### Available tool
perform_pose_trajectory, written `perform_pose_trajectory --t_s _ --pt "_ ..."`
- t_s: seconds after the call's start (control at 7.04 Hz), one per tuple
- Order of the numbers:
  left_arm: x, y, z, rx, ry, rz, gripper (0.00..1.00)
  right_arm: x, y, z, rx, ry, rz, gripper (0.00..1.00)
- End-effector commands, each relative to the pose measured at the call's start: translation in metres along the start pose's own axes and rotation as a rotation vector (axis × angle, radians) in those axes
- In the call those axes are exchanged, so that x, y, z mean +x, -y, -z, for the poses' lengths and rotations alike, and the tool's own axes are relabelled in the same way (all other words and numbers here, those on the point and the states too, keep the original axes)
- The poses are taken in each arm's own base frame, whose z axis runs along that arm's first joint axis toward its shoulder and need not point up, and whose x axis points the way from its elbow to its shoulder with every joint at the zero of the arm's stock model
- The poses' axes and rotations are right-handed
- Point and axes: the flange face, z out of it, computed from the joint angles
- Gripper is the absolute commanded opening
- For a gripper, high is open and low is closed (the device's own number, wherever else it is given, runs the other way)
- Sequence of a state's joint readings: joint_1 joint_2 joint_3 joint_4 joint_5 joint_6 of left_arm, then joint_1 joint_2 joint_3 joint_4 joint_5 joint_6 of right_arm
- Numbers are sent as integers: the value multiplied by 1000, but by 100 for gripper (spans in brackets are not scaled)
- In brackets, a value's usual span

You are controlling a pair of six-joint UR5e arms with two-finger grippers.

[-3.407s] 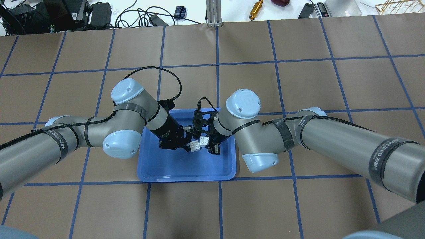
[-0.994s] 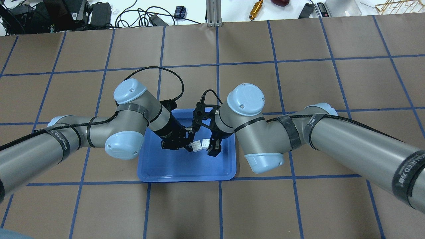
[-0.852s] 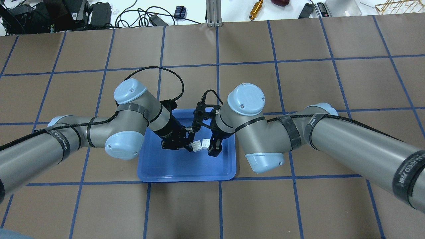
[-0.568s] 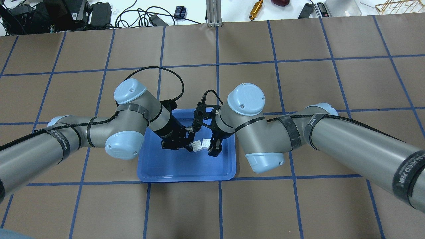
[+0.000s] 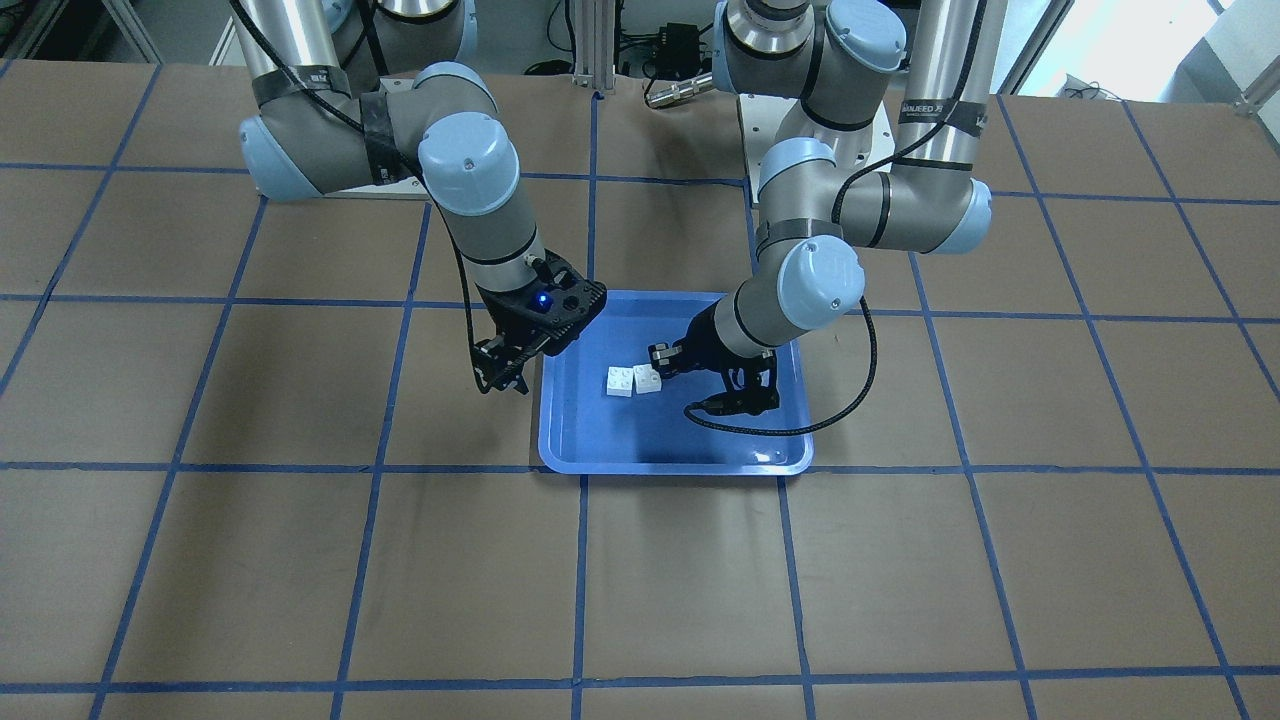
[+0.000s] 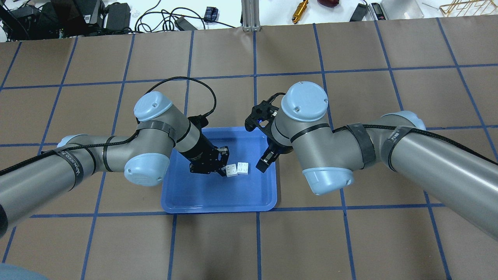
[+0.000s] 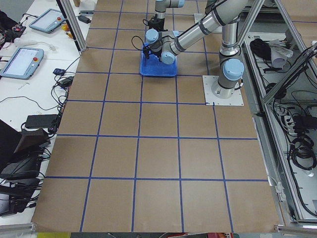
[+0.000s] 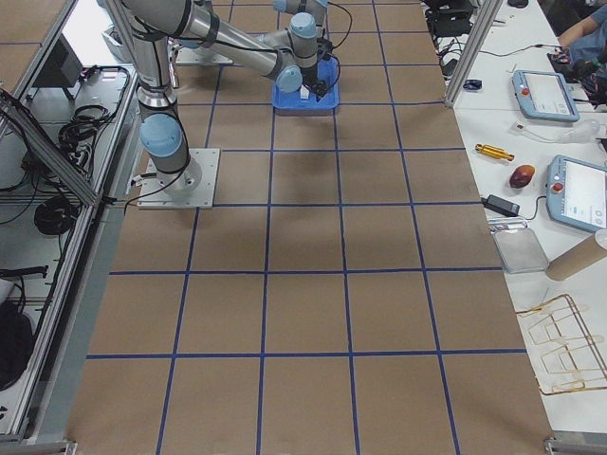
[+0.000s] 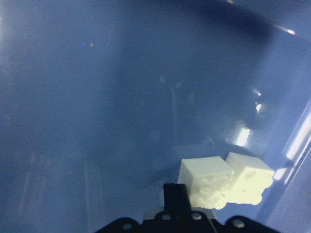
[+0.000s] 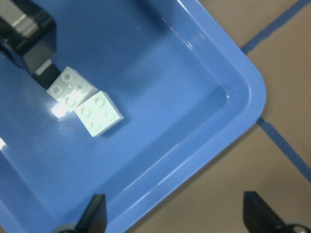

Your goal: Assemble white blocks and place on blue tray

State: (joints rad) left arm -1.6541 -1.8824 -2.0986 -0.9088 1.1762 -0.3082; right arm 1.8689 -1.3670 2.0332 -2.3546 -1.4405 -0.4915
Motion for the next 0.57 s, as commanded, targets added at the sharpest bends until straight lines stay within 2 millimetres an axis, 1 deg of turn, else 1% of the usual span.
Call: perform_pose_trajectory --t_s 0.0,0.14,0.28,0.43 --pt "1 1 -1 5 2 -10 0 34 -14 33 -40 4 -274 100" --pt "1 1 -1 8 2 -10 0 55 -13 57 -74 14 -330 100" --pt "1 2 -1 8 2 -10 0 85 -7 92 -104 24 -407 100" --pt "1 2 -1 10 1 -13 0 107 2 130 -106 23 -443 100"
